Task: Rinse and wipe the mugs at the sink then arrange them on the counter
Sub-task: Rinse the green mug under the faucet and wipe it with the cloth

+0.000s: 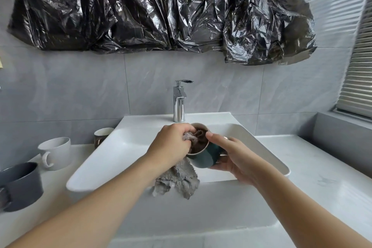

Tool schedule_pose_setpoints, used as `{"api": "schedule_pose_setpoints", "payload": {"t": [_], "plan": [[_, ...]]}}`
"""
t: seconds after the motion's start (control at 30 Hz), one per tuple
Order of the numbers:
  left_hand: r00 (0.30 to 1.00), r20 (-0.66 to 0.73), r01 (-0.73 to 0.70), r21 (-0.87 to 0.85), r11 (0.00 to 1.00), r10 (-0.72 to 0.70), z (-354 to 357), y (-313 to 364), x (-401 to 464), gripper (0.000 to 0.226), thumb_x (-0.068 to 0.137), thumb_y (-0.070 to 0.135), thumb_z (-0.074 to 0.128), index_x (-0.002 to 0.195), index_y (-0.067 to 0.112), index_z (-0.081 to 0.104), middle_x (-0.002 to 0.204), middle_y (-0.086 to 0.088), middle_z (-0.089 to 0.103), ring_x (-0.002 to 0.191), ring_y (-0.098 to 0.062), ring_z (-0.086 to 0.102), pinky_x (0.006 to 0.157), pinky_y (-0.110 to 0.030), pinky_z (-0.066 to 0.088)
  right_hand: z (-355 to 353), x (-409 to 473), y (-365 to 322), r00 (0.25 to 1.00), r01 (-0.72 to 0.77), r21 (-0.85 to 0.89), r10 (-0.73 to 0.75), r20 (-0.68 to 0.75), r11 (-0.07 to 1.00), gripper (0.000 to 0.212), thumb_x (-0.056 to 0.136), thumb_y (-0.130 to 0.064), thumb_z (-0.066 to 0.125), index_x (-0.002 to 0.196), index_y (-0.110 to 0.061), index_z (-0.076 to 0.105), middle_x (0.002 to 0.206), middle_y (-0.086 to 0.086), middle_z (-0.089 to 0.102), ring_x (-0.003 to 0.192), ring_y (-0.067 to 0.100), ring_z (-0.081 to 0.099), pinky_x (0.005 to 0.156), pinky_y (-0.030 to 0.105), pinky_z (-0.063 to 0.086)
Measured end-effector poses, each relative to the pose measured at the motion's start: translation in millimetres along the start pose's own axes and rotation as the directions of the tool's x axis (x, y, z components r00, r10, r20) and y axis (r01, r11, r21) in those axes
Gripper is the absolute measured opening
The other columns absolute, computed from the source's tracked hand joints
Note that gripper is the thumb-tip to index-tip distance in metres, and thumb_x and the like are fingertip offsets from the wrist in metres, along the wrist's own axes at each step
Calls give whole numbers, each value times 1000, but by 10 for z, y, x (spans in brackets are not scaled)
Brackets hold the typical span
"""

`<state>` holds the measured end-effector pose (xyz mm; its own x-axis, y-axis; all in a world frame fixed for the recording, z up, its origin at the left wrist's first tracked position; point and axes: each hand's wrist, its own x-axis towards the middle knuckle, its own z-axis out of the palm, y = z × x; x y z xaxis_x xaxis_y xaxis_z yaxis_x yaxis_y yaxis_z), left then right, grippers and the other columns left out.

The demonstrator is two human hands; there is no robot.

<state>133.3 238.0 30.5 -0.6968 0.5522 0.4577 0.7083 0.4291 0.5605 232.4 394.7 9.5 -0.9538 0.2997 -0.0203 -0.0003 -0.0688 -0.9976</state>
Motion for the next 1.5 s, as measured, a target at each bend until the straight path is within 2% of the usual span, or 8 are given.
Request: {"api": "schedule_pose_setpoints", "payload": {"t": [0.27,0.5,0.7,0.83,1.03,1.2,1.33,1.5], "plan": [[957,258,-184,170,968,137,-161,-10,67,36,82,10,56,108,30,40,71,3,53,65,-18,49,58,-33,40,9,2,-52,976,-204,-23,205,73,979,34,93,-41,60,112,-15,71,102,11,74,92,27,73,94,58,55],[942,327,138,-180,974,-73,-438,-281,-169,44,75,35,74,95,33,34,115,0,58,77,-24,58,74,-35,48,61,-28,-53,996,-78,77,81,-36,994,34,97,-37,54,115,-11,67,103,13,69,86,24,70,84,55,59],[993,-106,-74,-191,979,54,-320,-108,-172,17,84,12,64,82,29,60,60,2,56,52,-16,43,54,-31,37,75,-58,-57,994,12,14,-10,-106,1000,34,96,-36,57,110,-7,68,101,19,69,88,27,68,80,52,61],[980,2,-198,96,975,199,-190,219,-189,23,81,13,58,90,26,74,87,7,56,76,-16,55,70,-30,48,59,-49,-32,990,18,-15,-19,-136,1000,39,93,-38,60,109,-5,70,111,27,70,88,29,70,75,48,62],[963,245,-37,-274,961,107,-168,140,-172,42,68,28,54,105,49,51,117,10,55,88,-18,56,81,-34,51,41,-29,-17,988,36,27,-32,-149,999,35,95,-37,55,108,-8,71,110,22,72,90,28,72,74,46,62],[931,257,-307,173,936,258,-159,53,-193,39,84,58,50,122,50,54,130,37,44,127,-5,20,107,-27,10,50,-23,-16,986,45,30,-40,-160,999,36,93,-37,56,107,-8,72,106,22,74,90,29,73,79,52,61],[862,367,-477,357,803,349,-167,22,-212,60,93,18,47,142,50,35,142,33,37,140,-6,3,114,-34,-16,44,-30,-8,987,38,5,-36,-157,999,38,93,-36,55,108,-6,72,106,24,73,89,29,74,74,46,63],[871,345,-484,471,738,351,-52,251,-222,32,91,12,33,117,28,45,117,9,56,134,-14,23,113,-40,-6,45,-24,-15,987,33,4,-32,-160,999,38,92,-37,55,108,-7,73,103,22,74,88,29,73,81,54,61]]}}
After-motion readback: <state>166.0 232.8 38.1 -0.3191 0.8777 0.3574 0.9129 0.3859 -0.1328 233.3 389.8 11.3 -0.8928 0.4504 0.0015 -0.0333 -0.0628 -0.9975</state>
